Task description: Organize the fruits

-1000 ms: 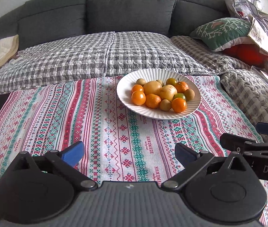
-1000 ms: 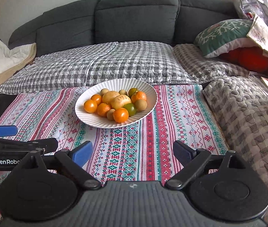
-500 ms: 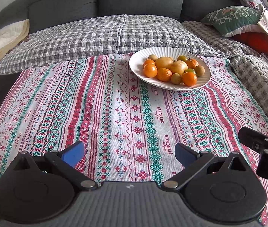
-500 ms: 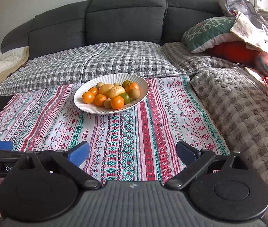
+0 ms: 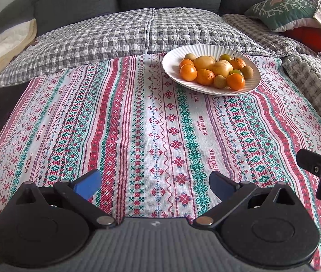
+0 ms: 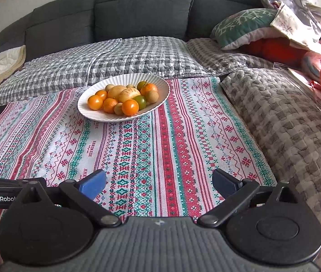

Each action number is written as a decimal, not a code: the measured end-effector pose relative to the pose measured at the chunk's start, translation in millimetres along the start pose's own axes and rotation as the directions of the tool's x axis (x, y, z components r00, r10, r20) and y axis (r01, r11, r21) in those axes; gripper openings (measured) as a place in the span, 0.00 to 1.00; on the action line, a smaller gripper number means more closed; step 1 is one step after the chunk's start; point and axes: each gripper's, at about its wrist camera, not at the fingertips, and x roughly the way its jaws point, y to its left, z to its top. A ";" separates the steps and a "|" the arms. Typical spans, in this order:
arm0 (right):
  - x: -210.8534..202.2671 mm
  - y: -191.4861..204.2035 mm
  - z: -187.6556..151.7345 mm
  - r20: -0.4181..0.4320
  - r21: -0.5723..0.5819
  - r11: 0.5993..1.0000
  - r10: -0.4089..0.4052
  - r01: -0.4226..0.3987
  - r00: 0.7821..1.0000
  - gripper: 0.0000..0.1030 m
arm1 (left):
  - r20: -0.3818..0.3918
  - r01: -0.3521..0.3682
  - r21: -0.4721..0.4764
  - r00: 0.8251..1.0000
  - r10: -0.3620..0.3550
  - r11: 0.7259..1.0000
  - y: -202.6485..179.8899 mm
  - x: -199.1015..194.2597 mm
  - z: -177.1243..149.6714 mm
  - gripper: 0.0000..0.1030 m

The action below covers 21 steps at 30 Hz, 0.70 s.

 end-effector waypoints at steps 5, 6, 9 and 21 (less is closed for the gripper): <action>3.5 -0.4 -0.9 -0.024 0.005 1.000 -0.004 0.004 1.000 0.97 | -0.008 -0.008 -0.001 1.000 0.008 1.000 1.0 0.2 -0.4 0.99; 3.5 -0.7 -1.0 -0.026 0.008 1.000 -0.005 0.005 1.000 0.97 | -0.008 -0.010 -0.002 1.000 0.010 1.000 1.3 0.0 -0.4 0.99; 3.8 -0.2 -1.3 -0.030 0.008 1.000 -0.006 0.007 1.000 0.97 | -0.006 -0.017 -0.004 1.000 0.017 1.000 1.0 -0.3 -0.2 0.99; 6.4 2.2 -1.2 -0.048 -0.009 1.000 -0.009 0.009 0.999 0.97 | -0.007 -0.018 0.013 1.000 0.018 1.000 -2.5 0.3 -0.3 0.99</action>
